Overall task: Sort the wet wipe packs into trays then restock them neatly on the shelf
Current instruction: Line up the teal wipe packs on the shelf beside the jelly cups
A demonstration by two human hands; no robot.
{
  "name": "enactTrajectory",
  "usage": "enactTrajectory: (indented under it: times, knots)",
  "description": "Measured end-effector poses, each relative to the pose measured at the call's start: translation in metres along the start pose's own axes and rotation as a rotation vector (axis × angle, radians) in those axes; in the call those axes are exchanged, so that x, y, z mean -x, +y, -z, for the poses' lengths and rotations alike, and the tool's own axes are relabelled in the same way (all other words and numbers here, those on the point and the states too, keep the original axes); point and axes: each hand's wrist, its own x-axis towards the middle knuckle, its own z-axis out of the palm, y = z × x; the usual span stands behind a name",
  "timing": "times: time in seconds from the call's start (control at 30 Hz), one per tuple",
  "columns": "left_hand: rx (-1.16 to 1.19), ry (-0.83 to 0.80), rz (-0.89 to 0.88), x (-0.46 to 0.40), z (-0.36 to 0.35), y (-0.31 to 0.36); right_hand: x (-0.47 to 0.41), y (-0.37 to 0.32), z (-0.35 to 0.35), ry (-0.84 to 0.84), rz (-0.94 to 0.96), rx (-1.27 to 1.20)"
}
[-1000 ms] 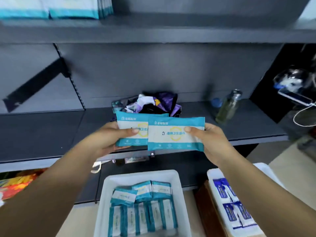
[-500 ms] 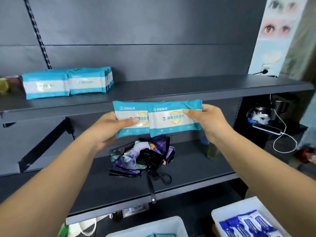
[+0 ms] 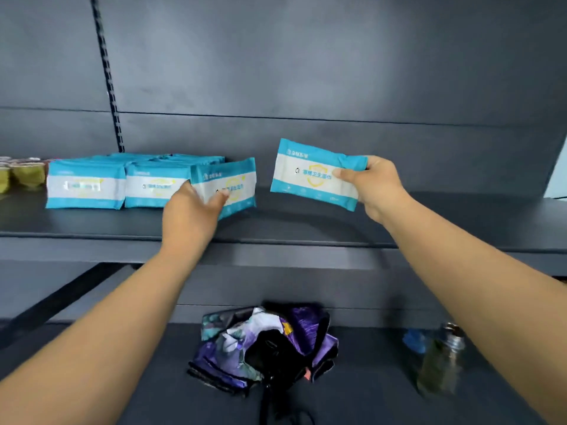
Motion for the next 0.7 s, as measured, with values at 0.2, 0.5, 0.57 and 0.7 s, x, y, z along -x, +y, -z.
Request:
enactTrajectory:
  times: [0.2, 0.5, 0.57, 0.7]
  knots:
    - [-0.125, 0.154, 0.048, -0.008, -0.035, -0.007, -0.106, 0.035, -0.024, -0.127, -0.020, 0.027]
    - [-0.126, 0.116, 0.082, -0.013, -0.039, -0.012, -0.197, 0.075, -0.092, -0.072, -0.057, 0.155]
    - [-0.114, 0.124, 0.091, -0.014, -0.039, -0.015, -0.204, 0.081, -0.109, -0.076, -0.055, 0.189]
    - [-0.132, 0.107, 0.091, -0.016, -0.039, -0.016, -0.213, 0.097, -0.137, -0.088, -0.054, 0.243]
